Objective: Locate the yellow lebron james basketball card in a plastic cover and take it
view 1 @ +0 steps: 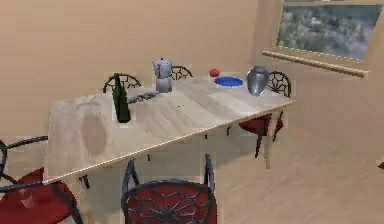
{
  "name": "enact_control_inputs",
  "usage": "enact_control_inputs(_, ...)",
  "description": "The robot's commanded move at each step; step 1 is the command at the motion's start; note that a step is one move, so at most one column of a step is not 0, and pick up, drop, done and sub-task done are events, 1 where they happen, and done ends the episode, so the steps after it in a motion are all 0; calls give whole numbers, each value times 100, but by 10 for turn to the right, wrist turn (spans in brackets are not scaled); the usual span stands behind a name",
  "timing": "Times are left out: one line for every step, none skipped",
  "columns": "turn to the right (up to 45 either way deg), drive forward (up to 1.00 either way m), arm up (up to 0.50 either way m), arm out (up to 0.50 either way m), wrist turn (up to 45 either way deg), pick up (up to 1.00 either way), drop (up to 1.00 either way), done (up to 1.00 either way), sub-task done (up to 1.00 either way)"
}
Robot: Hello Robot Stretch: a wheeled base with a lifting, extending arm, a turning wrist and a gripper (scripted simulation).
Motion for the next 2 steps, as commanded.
enact_control_inputs(-450, 0, 0, 0, 0, 0, 0, 0, 0)
enact_control_inputs(-450, 0, 0, 0, 0, 0, 0, 0, 0)
